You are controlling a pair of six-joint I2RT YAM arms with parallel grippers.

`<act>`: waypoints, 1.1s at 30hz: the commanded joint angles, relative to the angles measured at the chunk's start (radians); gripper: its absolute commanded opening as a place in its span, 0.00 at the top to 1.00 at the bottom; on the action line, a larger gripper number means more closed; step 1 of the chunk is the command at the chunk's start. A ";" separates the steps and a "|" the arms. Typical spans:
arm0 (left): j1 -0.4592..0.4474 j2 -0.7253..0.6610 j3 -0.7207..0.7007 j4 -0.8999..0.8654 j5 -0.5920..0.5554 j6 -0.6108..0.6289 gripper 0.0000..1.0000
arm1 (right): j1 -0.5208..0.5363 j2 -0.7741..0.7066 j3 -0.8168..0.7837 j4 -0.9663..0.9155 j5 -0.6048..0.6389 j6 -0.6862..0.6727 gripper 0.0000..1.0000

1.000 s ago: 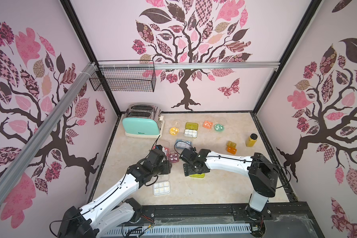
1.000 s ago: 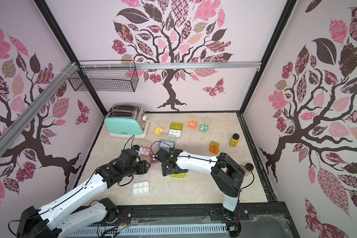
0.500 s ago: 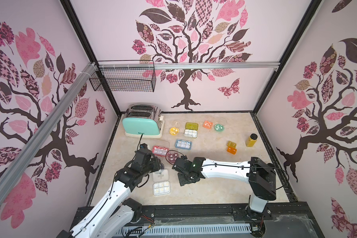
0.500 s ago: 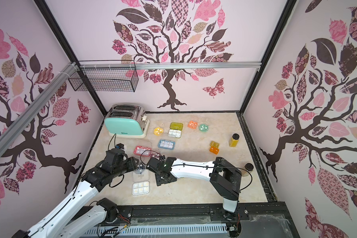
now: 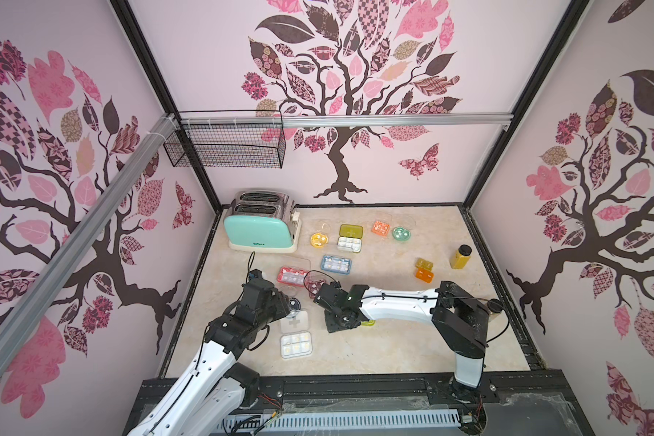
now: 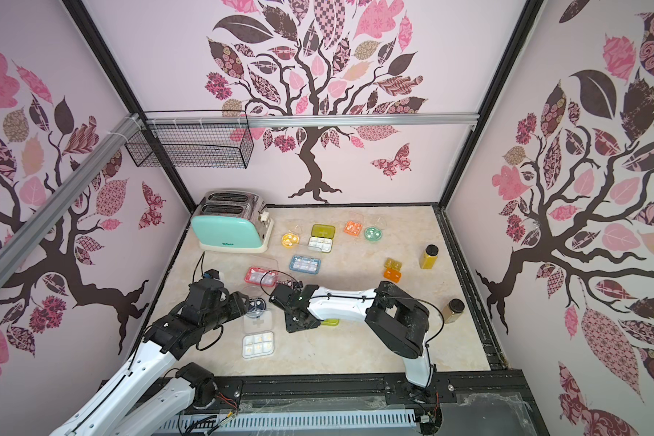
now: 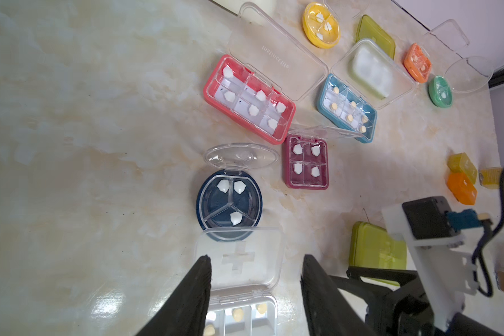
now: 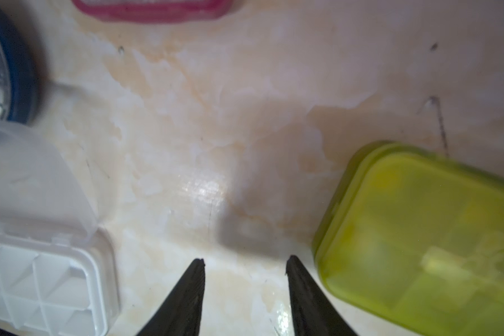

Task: Close pillboxes
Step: Move the pillbox to the center of the board.

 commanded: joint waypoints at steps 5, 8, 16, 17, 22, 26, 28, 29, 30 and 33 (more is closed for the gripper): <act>0.004 -0.004 -0.014 0.004 -0.030 -0.006 0.47 | -0.054 0.036 0.039 -0.005 0.020 -0.064 0.51; 0.004 0.005 -0.013 0.012 -0.025 0.002 0.47 | -0.067 0.030 0.043 -0.019 0.034 -0.072 0.51; 0.004 0.046 -0.019 0.036 0.017 0.023 0.47 | -0.121 -0.007 -0.007 0.005 0.043 -0.080 0.51; 0.004 0.053 -0.017 0.024 0.018 0.028 0.47 | -0.130 -0.016 -0.023 0.016 0.045 -0.084 0.51; 0.003 0.029 -0.029 0.016 0.015 0.017 0.46 | -0.179 -0.054 -0.072 0.012 0.048 -0.099 0.51; 0.002 0.033 -0.048 0.018 0.039 0.003 0.45 | -0.215 -0.110 -0.129 0.015 0.054 -0.103 0.51; 0.000 0.047 -0.048 0.007 0.056 -0.009 0.45 | -0.233 -0.132 -0.155 0.013 0.057 -0.107 0.51; -0.001 0.050 -0.048 -0.004 0.061 -0.020 0.44 | -0.243 -0.143 -0.170 0.013 0.055 -0.112 0.51; -0.002 0.047 -0.048 -0.017 0.060 -0.034 0.44 | -0.253 -0.150 -0.185 0.016 0.054 -0.122 0.51; -0.014 0.023 -0.053 -0.065 0.014 -0.093 0.44 | -0.281 -0.164 -0.211 0.054 0.024 -0.188 0.50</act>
